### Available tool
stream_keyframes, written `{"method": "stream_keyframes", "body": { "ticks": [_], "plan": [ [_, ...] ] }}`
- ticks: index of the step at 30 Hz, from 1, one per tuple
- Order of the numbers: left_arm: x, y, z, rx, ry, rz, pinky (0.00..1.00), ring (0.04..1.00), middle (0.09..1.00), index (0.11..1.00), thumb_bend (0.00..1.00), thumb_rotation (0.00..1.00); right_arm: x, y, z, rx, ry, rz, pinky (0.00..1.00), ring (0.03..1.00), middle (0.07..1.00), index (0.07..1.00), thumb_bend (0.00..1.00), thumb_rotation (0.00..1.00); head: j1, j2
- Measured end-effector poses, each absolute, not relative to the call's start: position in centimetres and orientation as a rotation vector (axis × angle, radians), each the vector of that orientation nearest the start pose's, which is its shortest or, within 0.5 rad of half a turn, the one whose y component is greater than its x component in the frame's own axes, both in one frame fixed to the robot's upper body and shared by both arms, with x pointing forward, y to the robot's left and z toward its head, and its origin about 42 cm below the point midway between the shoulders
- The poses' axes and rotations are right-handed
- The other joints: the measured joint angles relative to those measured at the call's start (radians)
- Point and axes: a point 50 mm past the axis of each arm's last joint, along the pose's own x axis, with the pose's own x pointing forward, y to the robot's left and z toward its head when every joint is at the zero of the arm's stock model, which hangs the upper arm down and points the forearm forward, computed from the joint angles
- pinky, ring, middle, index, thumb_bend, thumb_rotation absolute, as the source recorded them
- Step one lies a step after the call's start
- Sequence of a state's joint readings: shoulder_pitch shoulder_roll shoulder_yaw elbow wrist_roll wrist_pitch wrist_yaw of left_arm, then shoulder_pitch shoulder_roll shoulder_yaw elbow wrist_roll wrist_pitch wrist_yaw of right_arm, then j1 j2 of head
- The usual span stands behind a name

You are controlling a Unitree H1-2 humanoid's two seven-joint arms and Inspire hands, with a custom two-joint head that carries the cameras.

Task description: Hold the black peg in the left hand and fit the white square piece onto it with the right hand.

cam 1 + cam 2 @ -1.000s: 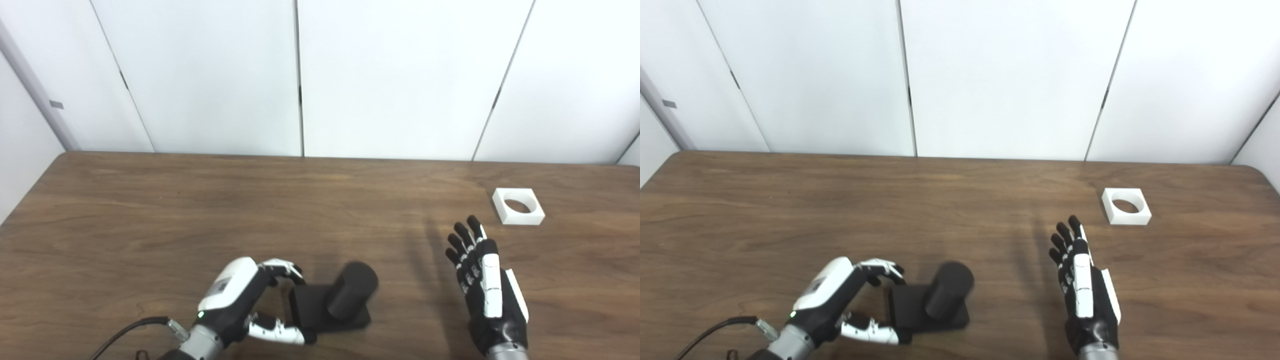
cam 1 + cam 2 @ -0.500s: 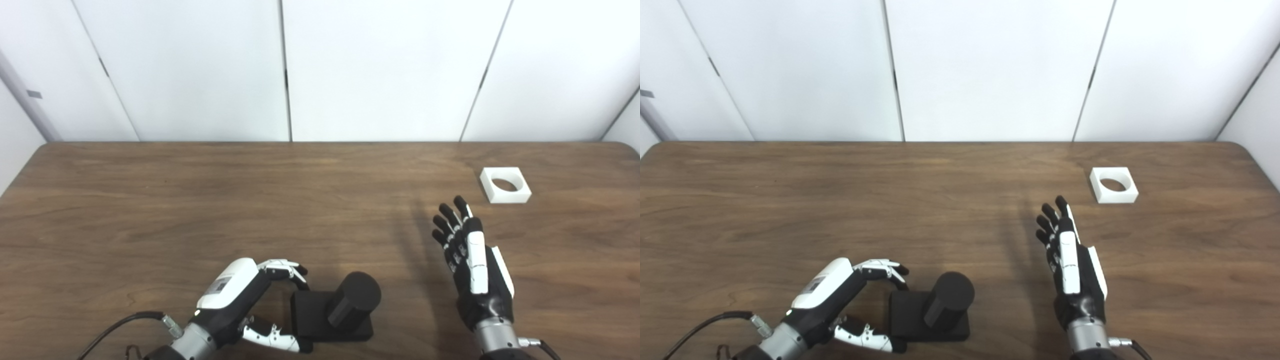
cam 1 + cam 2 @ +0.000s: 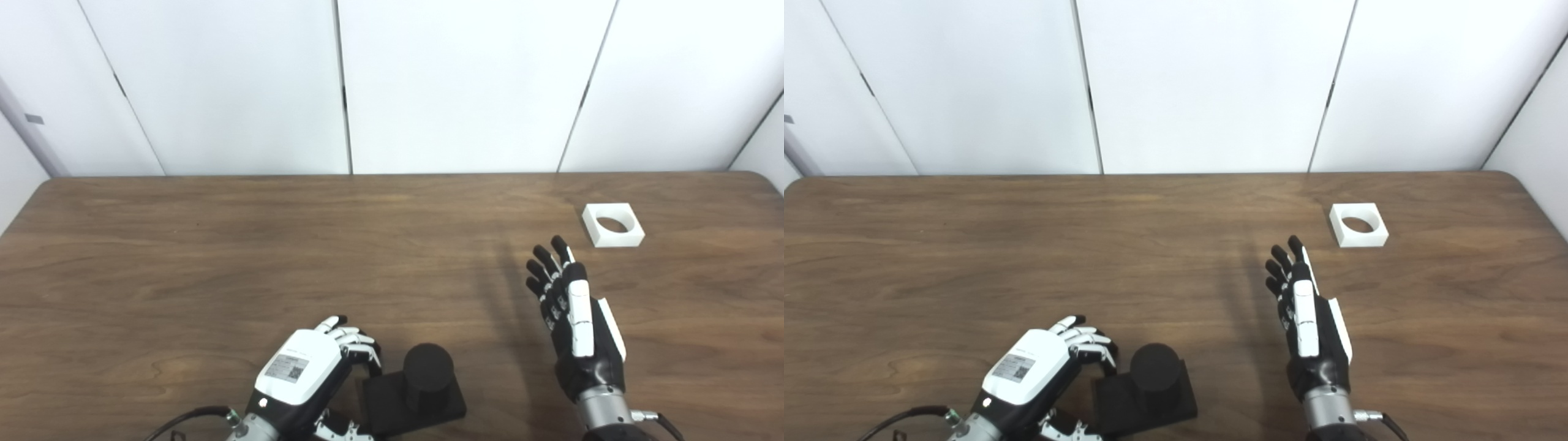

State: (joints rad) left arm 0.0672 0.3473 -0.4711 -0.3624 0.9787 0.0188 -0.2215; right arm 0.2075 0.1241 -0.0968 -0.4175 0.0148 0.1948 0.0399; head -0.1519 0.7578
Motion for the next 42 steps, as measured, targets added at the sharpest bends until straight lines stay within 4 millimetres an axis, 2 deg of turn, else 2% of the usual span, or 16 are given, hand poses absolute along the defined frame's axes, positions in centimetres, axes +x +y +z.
{"method": "stream_keyframes", "body": {
  "ticks": [6, 14, 20, 24, 32, 42],
  "plan": [
    [21.6, 17.2, 14.5, 1.313, -0.32, -0.512, 0.92, 0.815, 0.747, 0.487, 0.52, 0.05, 21.4, -21.7, 14.6, 0.109, -0.023, -0.133, 0.94, 0.932, 0.943, 0.994, 0.55, 1.0, 0.003, 0.0],
    [21.8, 16.9, 14.9, 1.333, -0.307, -0.514, 0.9, 0.817, 0.748, 0.487, 0.51, 0.05, 21.4, -21.7, 14.6, 0.109, -0.024, -0.134, 0.93, 0.934, 0.944, 0.997, 0.55, 1.0, -0.002, -0.011],
    [23.7, 16.8, 15.5, 1.329, -0.298, -0.596, 0.91, 0.847, 0.787, 0.49, 0.51, 0.06, 21.4, -21.7, 14.6, 0.111, -0.023, -0.134, 0.94, 0.938, 0.946, 0.997, 0.55, 1.0, -0.003, -0.017],
    [25.3, 16.7, 15.9, 1.348, -0.317, -0.649, 0.91, 0.863, 0.794, 0.49, 0.51, 0.06, 21.4, -21.6, 14.6, 0.111, -0.023, -0.135, 0.93, 0.937, 0.948, 0.999, 0.55, 1.0, -0.005, -0.017],
    [27.2, 17.0, 16.2, 1.324, -0.307, -0.692, 0.94, 0.875, 0.802, 0.491, 0.51, 0.06, 21.4, -21.4, 14.6, 0.113, -0.021, -0.132, 0.93, 0.937, 0.943, 0.996, 0.56, 1.0, -0.006, -0.02],
    [27.9, 17.5, 16.2, 1.303, -0.305, -0.712, 0.94, 0.877, 0.809, 0.491, 0.51, 0.06, 21.4, -21.4, 14.6, 0.113, -0.021, -0.134, 0.93, 0.942, 0.946, 0.999, 0.56, 1.0, -0.008, -0.025]
  ]
}}
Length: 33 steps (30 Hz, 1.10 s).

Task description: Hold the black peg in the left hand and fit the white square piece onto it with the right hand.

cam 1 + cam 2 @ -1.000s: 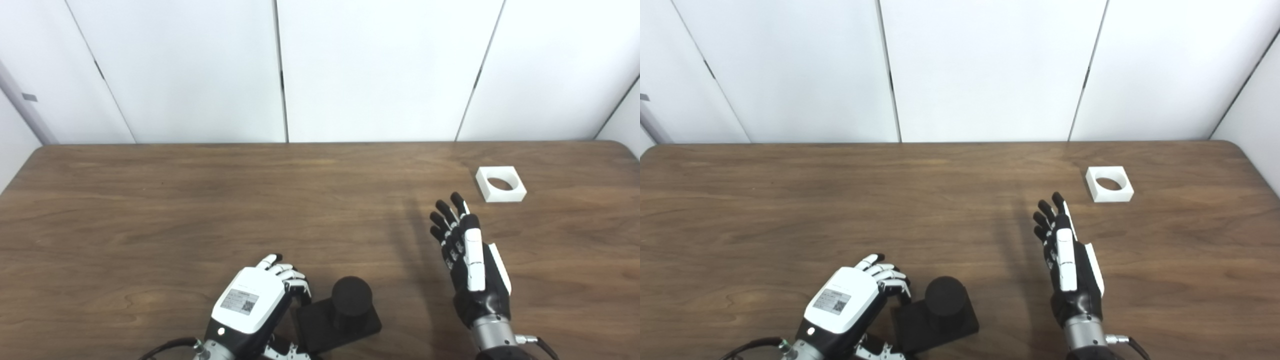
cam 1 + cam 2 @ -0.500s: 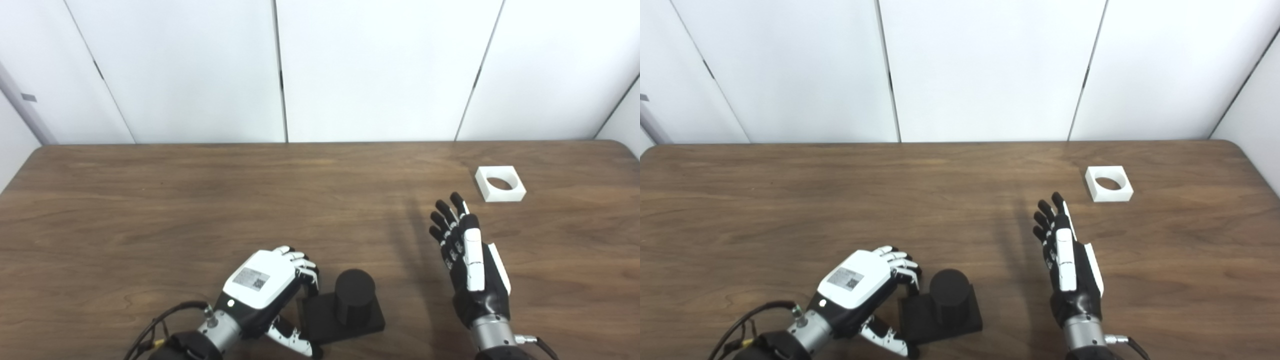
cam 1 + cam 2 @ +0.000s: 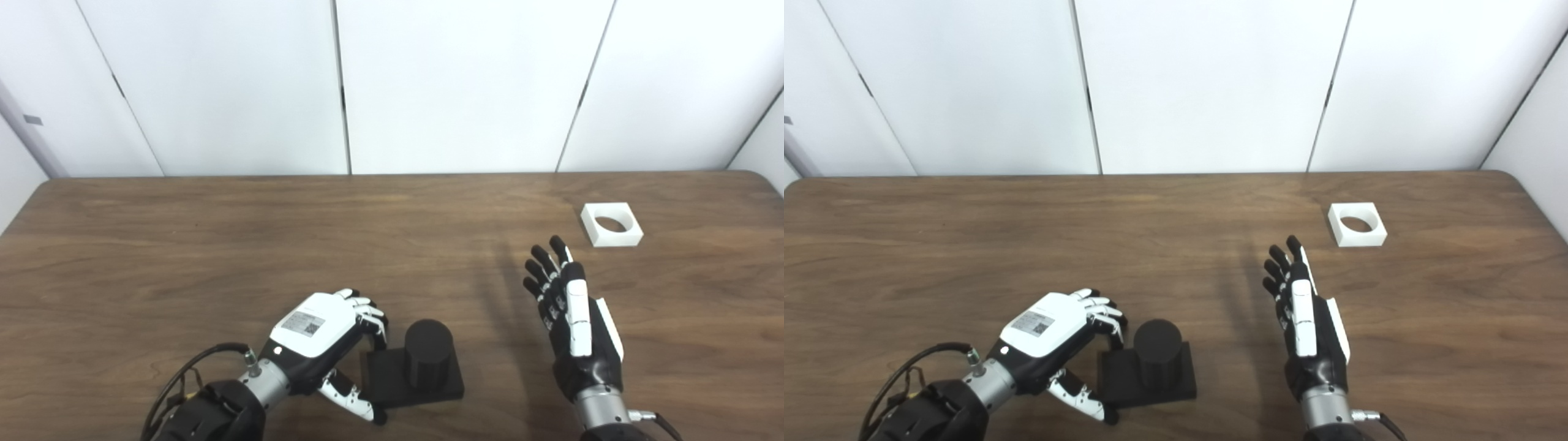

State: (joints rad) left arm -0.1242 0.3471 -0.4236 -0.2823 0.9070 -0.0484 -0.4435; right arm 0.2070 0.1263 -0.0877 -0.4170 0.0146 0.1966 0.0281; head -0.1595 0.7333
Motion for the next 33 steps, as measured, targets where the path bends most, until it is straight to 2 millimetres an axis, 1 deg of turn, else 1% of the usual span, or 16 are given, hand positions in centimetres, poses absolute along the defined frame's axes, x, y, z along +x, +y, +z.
{"method": "stream_keyframes", "body": {
  "ticks": [7, 11, 12, 13, 16, 18, 21, 22, 24, 26, 27, 29, 30, 31, 32, 33],
  "plan": [
    [28.2, 17.9, 15.9, 1.272, -0.304, -0.728, 0.93, 0.877, 0.806, 0.491, 0.51, 0.06, 21.4, -21.4, 14.6, 0.113, -0.021, -0.133, 0.92, 0.934, 0.944, 0.998, 0.56, 1.0, -0.006, -0.002],
    [28.4, 18.0, 15.9, 1.27, -0.318, -0.74, 0.94, 0.88, 0.806, 0.491, 0.51, 0.06, 21.4, -21.4, 14.6, 0.114, -0.021, -0.132, 0.94, 0.942, 0.946, 0.998, 0.55, 1.0, -0.009, -0.003],
    [28.4, 18.0, 15.9, 1.269, -0.318, -0.741, 0.94, 0.88, 0.805, 0.491, 0.51, 0.06, 21.4, -21.4, 14.6, 0.115, -0.021, -0.133, 0.94, 0.941, 0.944, 0.994, 0.55, 1.0, -0.024, -0.008],
    [28.4, 18.0, 15.9, 1.269, -0.317, -0.741, 0.94, 0.881, 0.805, 0.491, 0.51, 0.06, 21.4, -21.4, 14.6, 0.117, -0.021, -0.133, 0.94, 0.94, 0.943, 0.992, 0.55, 1.0, -0.025, -0.008],
    [28.4, 18.1, 15.9, 1.266, -0.316, -0.742, 0.92, 0.879, 0.803, 0.491, 0.51, 0.06, 21.3, -21.4, 14.8, 0.125, -0.003, -0.137, 0.98, 0.936, 0.938, 0.989, 0.55, 1.0, -0.038, 0.005],
    [28.4, 18.1, 16.0, 1.264, -0.317, -0.742, 0.91, 0.873, 0.801, 0.491, 0.51, 0.06, 21.0, -21.9, 15.8, 0.129, 0.008, -0.153, 0.99, 0.946, 0.945, 0.99, 0.53, 1.0, -0.06, -0.002],
    [28.4, 18.2, 15.9, 1.268, -0.315, -0.741, 0.92, 0.873, 0.801, 0.491, 0.51, 0.06, 20.7, -23.0, 17.8, 0.115, 0.003, -0.184, 1.0, 0.953, 0.949, 0.988, 0.54, 1.0, -0.078, -0.003],
    [28.4, 18.4, 15.9, 1.271, -0.313, -0.74, 0.92, 0.871, 0.801, 0.491, 0.51, 0.06, 20.8, -23.6, 18.4, 0.109, 0.003, -0.198, 0.99, 0.957, 0.954, 0.985, 0.54, 0.99, -0.104, -0.008],
    [28.4, 18.8, 15.9, 1.275, -0.306, -0.734, 0.91, 0.867, 0.8, 0.49, 0.51, 0.05, 21.3, -24.5, 18.9, 0.098, 0.006, -0.214, 0.96, 0.954, 0.954, 0.98, 0.52, 0.93, -0.124, -0.011],
    [28.4, 19.0, 15.9, 1.279, -0.303, -0.732, 0.91, 0.867, 0.801, 0.49, 0.51, 0.05, 21.6, -25.1, 19.2, 0.084, -0.002, -0.227, 0.97, 0.956, 0.955, 0.982, 0.5, 0.89, -0.139, -0.017],
    [28.4, 19.1, 15.9, 1.279, -0.301, -0.731, 0.92, 0.87, 0.804, 0.49, 0.51, 0.05, 22.0, -25.3, 19.3, 0.064, -0.006, -0.225, 0.99, 0.958, 0.955, 0.985, 0.5, 0.89, -0.144, -0.02],
    [28.4, 19.1, 15.9, 1.278, -0.299, -0.73, 0.92, 0.872, 0.805, 0.49, 0.51, 0.05, 22.8, -25.9, 19.6, -0.012, -0.009, -0.201, 0.97, 0.958, 0.953, 0.987, 0.5, 0.87, -0.149, -0.026],
    [28.4, 19.1, 15.9, 1.278, -0.3, -0.73, 0.93, 0.869, 0.802, 0.49, 0.51, 0.05, 23.3, -26.8, 19.9, -0.094, -0.015, -0.168, 0.97, 0.97, 0.959, 0.993, 0.52, 0.83, -0.15, -0.031],
    [28.4, 19.1, 15.9, 1.278, -0.299, -0.73, 0.92, 0.867, 0.799, 0.49, 0.51, 0.05, 23.9, -28.0, 20.4, -0.183, -0.018, -0.133, 0.97, 0.972, 0.959, 0.991, 0.55, 0.76, -0.153, -0.032],
    [28.4, 19.2, 15.8, 1.278, -0.298, -0.729, 0.92, 0.865, 0.795, 0.49, 0.51, 0.05, 24.5, -29.5, 21.1, -0.294, -0.024, -0.121, 0.96, 0.966, 0.955, 0.985, 0.6, 0.66, -0.161, -0.04],
    [28.4, 19.3, 15.8, 1.278, -0.297, -0.726, 0.92, 0.863, 0.792, 0.49, 0.51, 0.05, 25.0, -30.8, 22.0, -0.397, -0.034, -0.13, 0.95, 0.956, 0.948, 0.978, 0.67, 0.55, -0.167, -0.044]
  ]
}}
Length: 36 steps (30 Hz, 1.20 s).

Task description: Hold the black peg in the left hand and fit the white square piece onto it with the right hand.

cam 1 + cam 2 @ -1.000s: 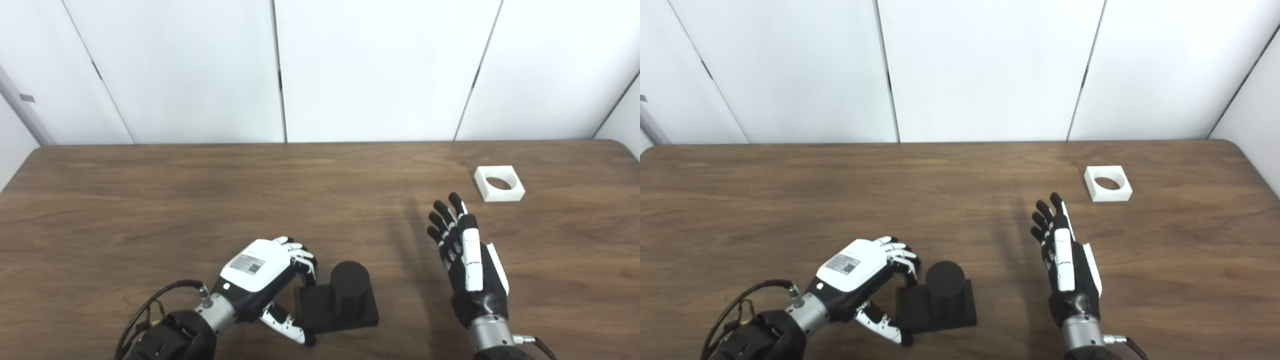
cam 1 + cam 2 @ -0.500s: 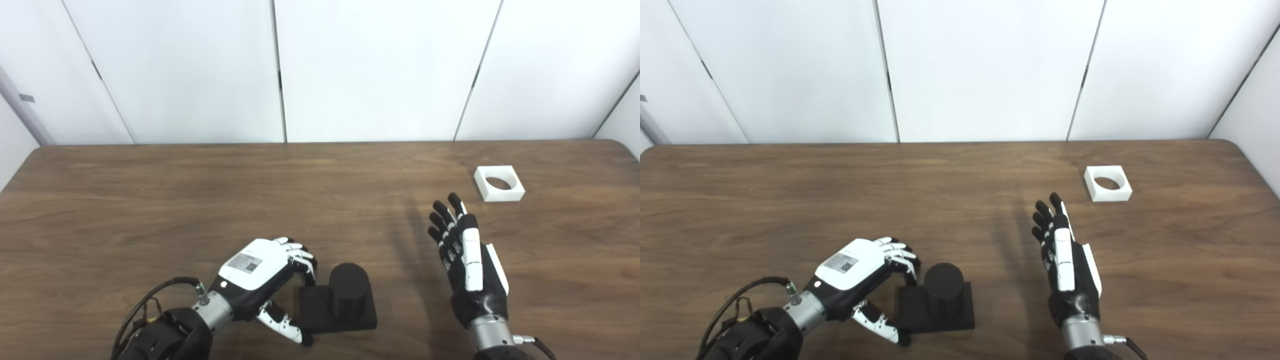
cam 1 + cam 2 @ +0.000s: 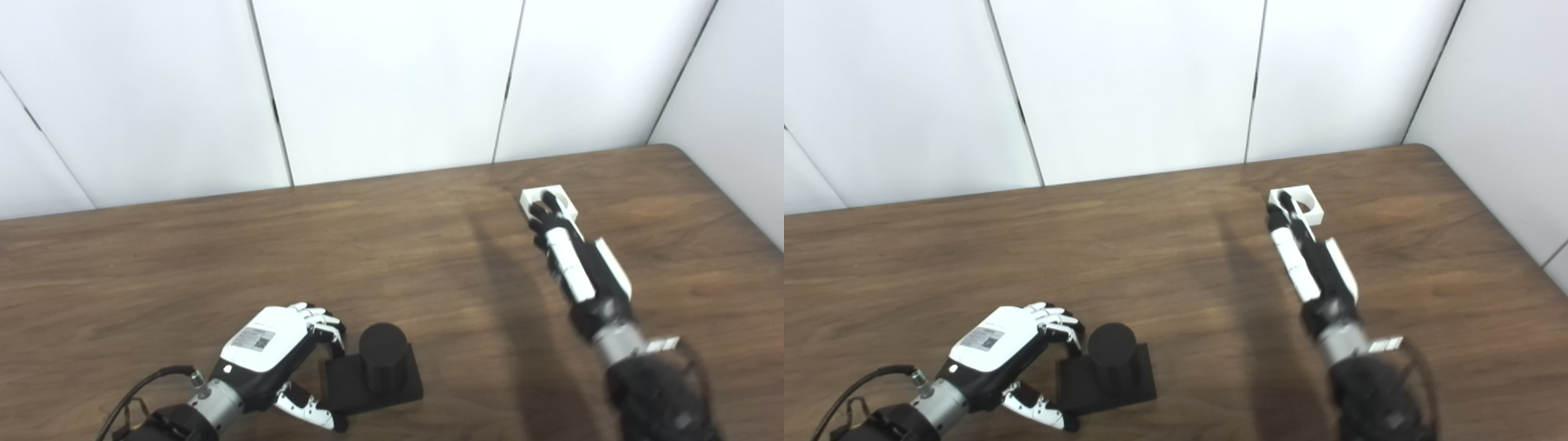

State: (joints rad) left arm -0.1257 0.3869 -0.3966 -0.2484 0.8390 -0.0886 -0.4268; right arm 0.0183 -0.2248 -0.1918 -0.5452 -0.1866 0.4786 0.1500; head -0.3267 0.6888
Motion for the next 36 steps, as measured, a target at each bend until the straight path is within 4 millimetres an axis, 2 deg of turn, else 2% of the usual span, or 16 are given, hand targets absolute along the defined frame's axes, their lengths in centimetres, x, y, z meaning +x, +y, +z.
{"method": "stream_keyframes", "body": {
  "ticks": [1, 4, 7, 9, 12, 17, 22, 26, 31, 36],
  "plan": [
    [28.4, 19.5, 15.7, 1.28, -0.295, -0.723, 0.91, 0.861, 0.791, 0.49, 0.51, 0.05, 25.8, -31.8, 23.0, -0.501, -0.044, -0.137, 0.94, 0.955, 0.951, 0.97, 0.73, 0.46, -0.005, -0.003],
    [28.4, 19.9, 15.8, 1.291, -0.293, -0.722, 0.89, 0.856, 0.791, 0.489, 0.51, 0.05, 27.5, -33.7, 24.9, -0.723, -0.043, -0.133, 0.93, 0.962, 0.961, 0.951, 0.86, 0.36, -0.026, -0.014],
    [28.4, 19.9, 15.8, 1.291, -0.297, -0.718, 0.87, 0.849, 0.787, 0.489, 0.51, 0.05, 28.9, -34.1, 25.4, -0.841, -0.007, -0.087, 0.92, 0.979, 0.971, 0.953, 0.89, 0.33, -0.067, -0.017],
    [28.4, 19.9, 15.8, 1.291, -0.3, -0.717, 0.87, 0.843, 0.784, 0.489, 0.51, 0.05, 29.9, -34.4, 25.7, -0.883, 0.015, -0.065, 0.92, 0.988, 0.978, 0.96, 0.91, 0.27, -0.086, -0.018],
    [28.4, 19.9, 15.8, 1.291, -0.303, -0.716, 0.85, 0.838, 0.782, 0.489, 0.51, 0.05, 31.7, -35.3, 26.4, -0.933, 0.044, -0.058, 0.92, 0.996, 0.985, 0.97, 0.94, 0.25, -0.115, -0.026],
    [28.4, 20.2, 15.8, 1.294, -0.316, -0.716, 0.83, 0.822, 0.769, 0.488, 0.52, 0.05, 33.6, -35.6, 27.5, -1.013, 0.076, -0.069, 0.94, 1.0, 1.0, 0.983, 0.95, 0.21, -0.146, -0.038],
    [28.4, 20.4, 15.8, 1.294, -0.318, -0.712, 0.83, 0.82, 0.767, 0.488, 0.52, 0.04, 35.5, -36.2, 27.0, -1.091, 0.166, -0.051, 0.93, 1.0, 1.0, 0.998, 0.94, 0.23, -0.147, -0.041],
    [28.4, 20.5, 15.8, 1.295, -0.315, -0.71, 0.83, 0.821, 0.768, 0.488, 0.52, 0.04, 36.8, -36.2, 27.4, -1.167, 0.2, -0.037, 0.93, 1.0, 1.0, 0.999, 0.93, 0.22, -0.147, -0.041],
    [28.4, 20.5, 15.8, 1.295, -0.317, -0.711, 0.83, 0.821, 0.769, 0.489, 0.52, 0.05, 38.3, -36.4, 27.6, -1.194, 0.234, -0.027, 0.95, 1.0, 1.0, 0.995, 0.92, 0.19, -0.155, -0.048],
    [28.4, 20.5, 15.8, 1.295, -0.317, -0.709, 0.83, 0.82, 0.766, 0.488, 0.52, 0.05, 40.2, -36.7, 26.8, -1.209, 0.302, -0.017, 0.94, 1.0, 1.0, 0.981, 0.92, 0.17, -0.152, -0.049]
  ]
}}
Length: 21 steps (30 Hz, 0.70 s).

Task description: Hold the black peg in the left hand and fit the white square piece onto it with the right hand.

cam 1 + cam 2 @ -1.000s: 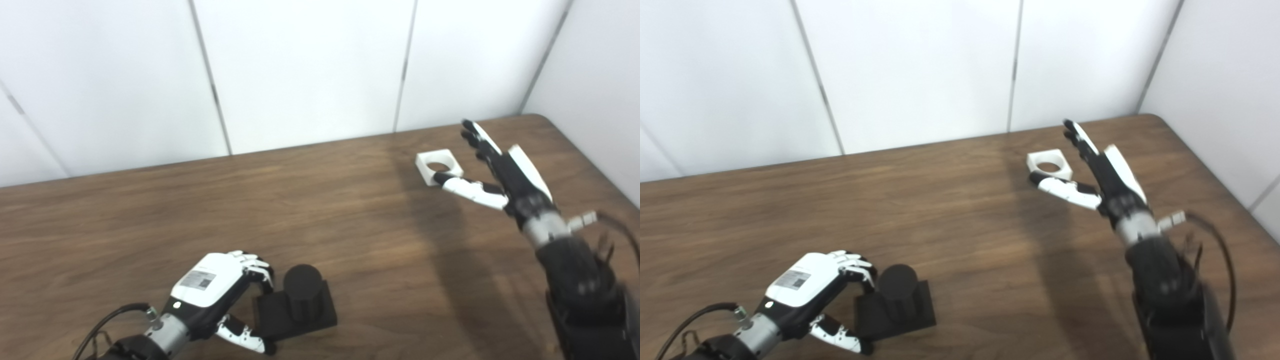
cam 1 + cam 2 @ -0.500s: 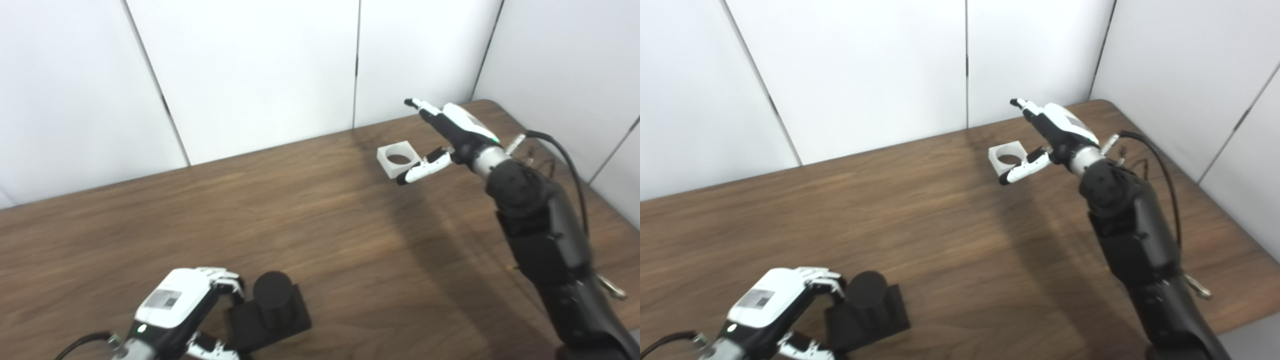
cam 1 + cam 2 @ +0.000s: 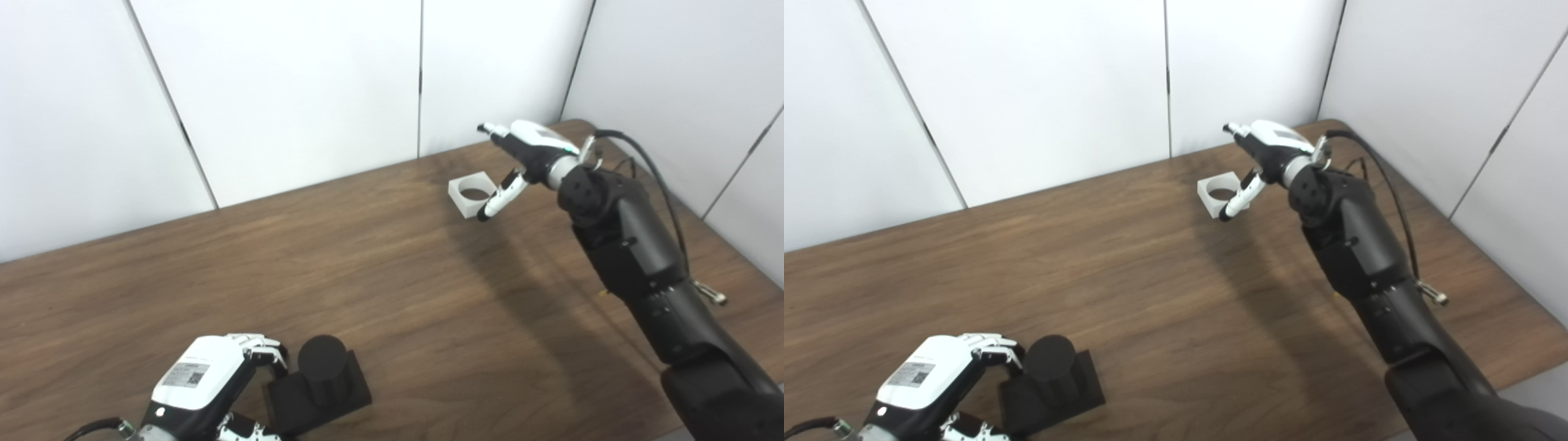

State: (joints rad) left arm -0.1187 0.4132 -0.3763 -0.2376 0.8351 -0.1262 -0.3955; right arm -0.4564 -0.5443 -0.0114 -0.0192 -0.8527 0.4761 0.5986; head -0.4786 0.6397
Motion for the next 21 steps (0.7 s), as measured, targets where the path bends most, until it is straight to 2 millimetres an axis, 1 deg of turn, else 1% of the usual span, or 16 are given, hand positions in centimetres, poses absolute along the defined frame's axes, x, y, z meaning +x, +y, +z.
{"method": "stream_keyframes", "body": {
  "ticks": [5, 12, 18, 21],
  "plan": [
    [28.4, 20.7, 15.7, 1.294, -0.317, -0.704, 0.83, 0.818, 0.763, 0.488, 0.52, 0.05, 41.8, -36.4, 26.3, -1.241, 0.343, 0.002, 0.92, 1.0, 1.0, 0.972, 0.92, 0.18, 0.005, -0.003],
    [28.2, 20.7, 15.6, 1.288, -0.319, -0.693, 0.84, 0.823, 0.765, 0.488, 0.52, 0.05, 43.4, -35.5, 25.3, -1.273, 0.375, 0.04, 0.93, 1.0, 1.0, 0.959, 0.93, 0.19, 0.017, -0.003],
    [28.1, 20.8, 15.7, 1.291, -0.308, -0.695, 0.84, 0.826, 0.769, 0.488, 0.52, 0.05, 44.1, -35.5, 24.1, -1.29, 0.399, 0.042, 0.93, 1.0, 1.0, 0.957, 0.93, 0.2, 0.025, -0.003],
    [28.0, 20.8, 15.7, 1.29, -0.306, -0.694, 0.84, 0.827, 0.767, 0.488, 0.52, 0.05, 44.2, -35.5, 23.5, -1.304, 0.416, 0.052, 0.94, 1.0, 1.0, 0.951, 0.91, 0.2, 0.026, -0.002]
  ]
}}
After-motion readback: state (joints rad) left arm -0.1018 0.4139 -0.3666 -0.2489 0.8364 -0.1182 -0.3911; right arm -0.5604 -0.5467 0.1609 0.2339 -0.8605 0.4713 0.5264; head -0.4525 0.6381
